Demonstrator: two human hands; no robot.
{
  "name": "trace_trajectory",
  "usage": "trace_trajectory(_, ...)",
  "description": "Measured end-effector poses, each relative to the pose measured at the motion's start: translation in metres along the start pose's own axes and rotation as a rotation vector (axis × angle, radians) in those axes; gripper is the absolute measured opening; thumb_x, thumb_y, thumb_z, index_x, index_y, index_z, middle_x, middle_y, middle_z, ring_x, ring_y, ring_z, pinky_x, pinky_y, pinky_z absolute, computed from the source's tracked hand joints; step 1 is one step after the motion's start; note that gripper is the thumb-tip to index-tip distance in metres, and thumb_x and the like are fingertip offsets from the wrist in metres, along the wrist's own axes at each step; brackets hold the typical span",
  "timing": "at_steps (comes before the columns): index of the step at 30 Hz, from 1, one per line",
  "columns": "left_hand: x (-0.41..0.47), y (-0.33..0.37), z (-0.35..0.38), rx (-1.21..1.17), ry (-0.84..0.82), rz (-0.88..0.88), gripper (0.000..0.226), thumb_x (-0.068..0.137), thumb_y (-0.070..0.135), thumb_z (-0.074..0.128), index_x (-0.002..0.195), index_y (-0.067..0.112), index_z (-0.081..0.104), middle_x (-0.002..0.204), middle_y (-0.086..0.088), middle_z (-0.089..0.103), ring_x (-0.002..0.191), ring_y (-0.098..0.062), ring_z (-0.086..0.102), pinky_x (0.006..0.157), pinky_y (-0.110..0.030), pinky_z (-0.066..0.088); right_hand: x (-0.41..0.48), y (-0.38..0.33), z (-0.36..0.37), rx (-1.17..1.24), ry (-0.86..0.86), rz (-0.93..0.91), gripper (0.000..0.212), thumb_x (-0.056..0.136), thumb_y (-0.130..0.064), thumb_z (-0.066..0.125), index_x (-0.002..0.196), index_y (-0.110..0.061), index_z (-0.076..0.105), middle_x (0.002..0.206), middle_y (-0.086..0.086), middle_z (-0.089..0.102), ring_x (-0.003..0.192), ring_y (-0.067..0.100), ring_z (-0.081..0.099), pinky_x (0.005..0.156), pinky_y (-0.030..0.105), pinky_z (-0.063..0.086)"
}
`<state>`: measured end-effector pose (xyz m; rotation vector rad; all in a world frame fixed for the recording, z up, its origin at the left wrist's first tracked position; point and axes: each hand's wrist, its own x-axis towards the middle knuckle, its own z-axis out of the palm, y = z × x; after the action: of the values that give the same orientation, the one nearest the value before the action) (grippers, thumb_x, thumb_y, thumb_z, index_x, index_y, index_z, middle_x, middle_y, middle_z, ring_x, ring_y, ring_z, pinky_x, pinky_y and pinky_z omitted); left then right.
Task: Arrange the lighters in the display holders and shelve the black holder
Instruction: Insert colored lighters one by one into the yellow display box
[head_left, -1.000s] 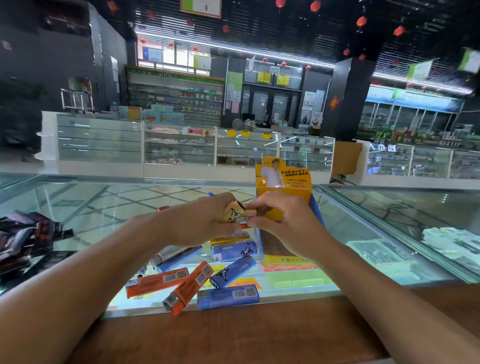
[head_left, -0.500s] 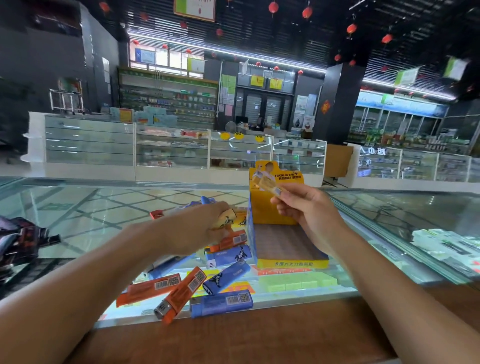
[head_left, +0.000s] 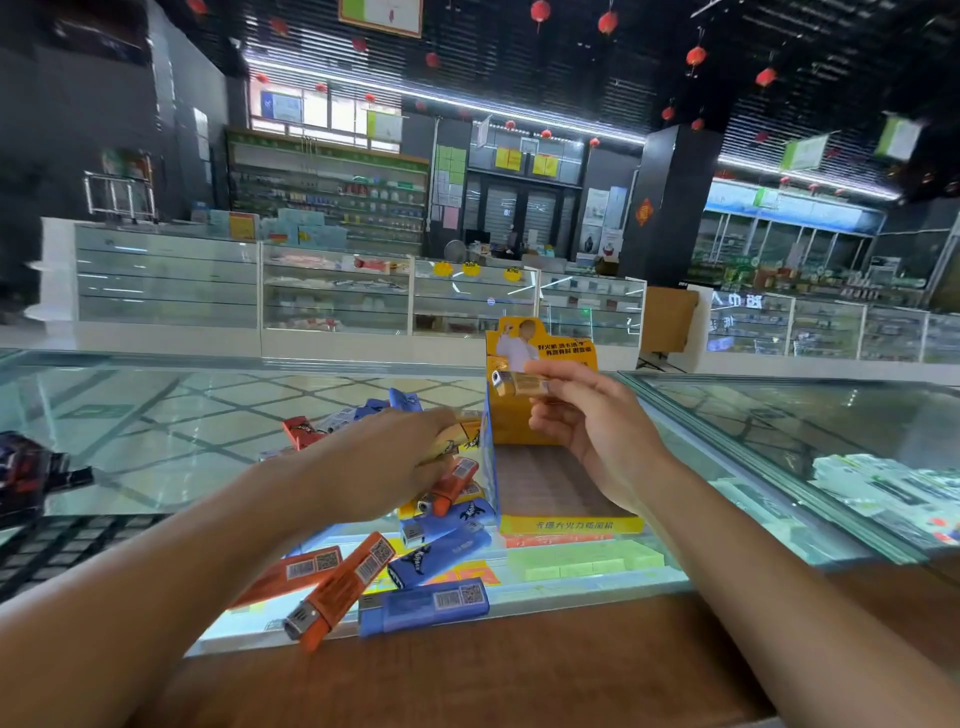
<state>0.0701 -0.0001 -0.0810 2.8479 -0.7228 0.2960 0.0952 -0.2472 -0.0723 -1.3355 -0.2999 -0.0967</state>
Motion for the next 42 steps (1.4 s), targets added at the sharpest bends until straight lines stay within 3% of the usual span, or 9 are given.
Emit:
trace_trajectory(5, 0.003, 0.002, 0.000, -0.061, 0.142, -0.069, 0.023, 0.102, 0.044, 0.057, 0.119, 0.030, 0.048, 0.088, 0.000, 0.065, 0.074, -0.023, 0.061, 0.066, -0.037, 0.048, -0.001, 0.002, 0.002, -0.062, -0.029, -0.003, 0.039, 0.079, -0.018, 0.081, 0.115, -0.005, 0.074, 0.100, 0.009, 0.069, 0.080, 0.017, 0.068, 0.073, 0.025, 0.059)
trace_trajectory(8, 0.003, 0.008, -0.001, -0.092, 0.186, -0.054, 0.021, 0.101, 0.042, 0.059, 0.117, 0.031, 0.049, 0.087, 0.002, 0.066, 0.074, -0.022, 0.063, 0.067, -0.036, 0.052, -0.002, 0.006, 0.004, -0.341, 0.053, -0.077, 0.033, 0.094, -0.039, 0.071, 0.099, -0.007, 0.077, 0.082, 0.005, 0.066, 0.069, 0.015, 0.061, 0.068, 0.031, 0.056)
trace_trajectory(13, -0.002, 0.028, -0.001, -0.043, 0.154, 0.073, 0.014, 0.102, 0.039, 0.057, 0.116, 0.037, 0.054, 0.089, 0.020, 0.051, 0.075, -0.008, 0.054, 0.060, -0.013, 0.033, -0.002, 0.001, 0.005, -0.565, 0.077, -0.206, 0.017, 0.104, -0.035, 0.063, 0.099, -0.034, 0.079, 0.077, -0.016, 0.067, 0.074, 0.001, 0.056, 0.080, 0.027, 0.044)
trace_trajectory(18, -0.002, 0.039, -0.005, 0.029, 0.028, 0.129, 0.034, 0.096, 0.027, 0.058, 0.127, 0.041, 0.054, 0.117, 0.016, 0.063, 0.091, -0.008, 0.054, 0.083, -0.040, 0.053, 0.001, 0.002, 0.004, -0.749, 0.007, -0.246, 0.041, 0.113, -0.021, 0.046, 0.144, -0.044, 0.058, 0.085, -0.003, 0.062, 0.070, 0.007, 0.054, 0.074, 0.022, 0.045)
trace_trajectory(21, -0.004, 0.041, -0.007, 0.097, -0.010, 0.161, 0.024, 0.093, 0.027, 0.058, 0.115, 0.034, 0.056, 0.109, 0.011, 0.064, 0.092, -0.013, 0.057, 0.082, -0.043, 0.054, 0.001, -0.001, 0.004, -0.709, -0.039, -0.244, 0.052, 0.114, -0.016, 0.041, 0.156, -0.046, 0.043, 0.071, -0.014, 0.061, 0.063, 0.007, 0.057, 0.076, 0.026, 0.051)
trace_trajectory(26, -0.010, 0.044, -0.011, 0.124, -0.017, 0.190, 0.017, 0.089, 0.028, 0.061, 0.106, 0.029, 0.057, 0.099, 0.008, 0.062, 0.082, -0.013, 0.054, 0.072, -0.040, 0.051, -0.002, -0.004, 0.005, -0.629, -0.055, -0.252, 0.039, 0.114, -0.016, 0.040, 0.141, -0.038, 0.059, 0.094, -0.008, 0.058, 0.073, 0.019, 0.077, 0.091, 0.048, 0.061)
trace_trajectory(31, -0.015, 0.044, -0.014, 0.086, -0.057, 0.181, 0.019, 0.089, 0.030, 0.063, 0.107, 0.030, 0.058, 0.096, 0.004, 0.063, 0.083, -0.015, 0.057, 0.072, -0.037, 0.049, -0.002, 0.005, 0.004, -0.798, 0.032, -0.369, 0.020, 0.103, -0.022, 0.067, 0.114, -0.035, 0.056, 0.091, -0.003, 0.076, 0.087, 0.007, 0.070, 0.081, 0.031, 0.052)
trace_trajectory(39, -0.011, 0.037, -0.010, -0.155, -0.031, 0.096, 0.028, 0.096, 0.024, 0.060, 0.121, 0.036, 0.053, 0.080, 0.005, 0.064, 0.064, -0.009, 0.060, 0.065, -0.040, 0.055, 0.015, 0.022, 0.011, -1.089, -0.027, -0.529, 0.023, 0.092, -0.015, 0.079, 0.110, -0.023, 0.067, 0.103, -0.009, 0.068, 0.092, 0.009, 0.066, 0.083, 0.041, 0.059)
trace_trajectory(42, -0.008, 0.031, -0.010, -0.429, 0.101, -0.030, 0.040, 0.098, 0.013, 0.060, 0.128, 0.035, 0.044, 0.086, -0.006, 0.070, 0.060, -0.024, 0.064, 0.054, -0.039, 0.053, 0.021, 0.031, 0.013, -1.131, -0.025, -0.604, 0.022, 0.090, -0.011, 0.080, 0.109, -0.020, 0.072, 0.106, -0.005, 0.068, 0.094, 0.015, 0.065, 0.083, 0.044, 0.058)
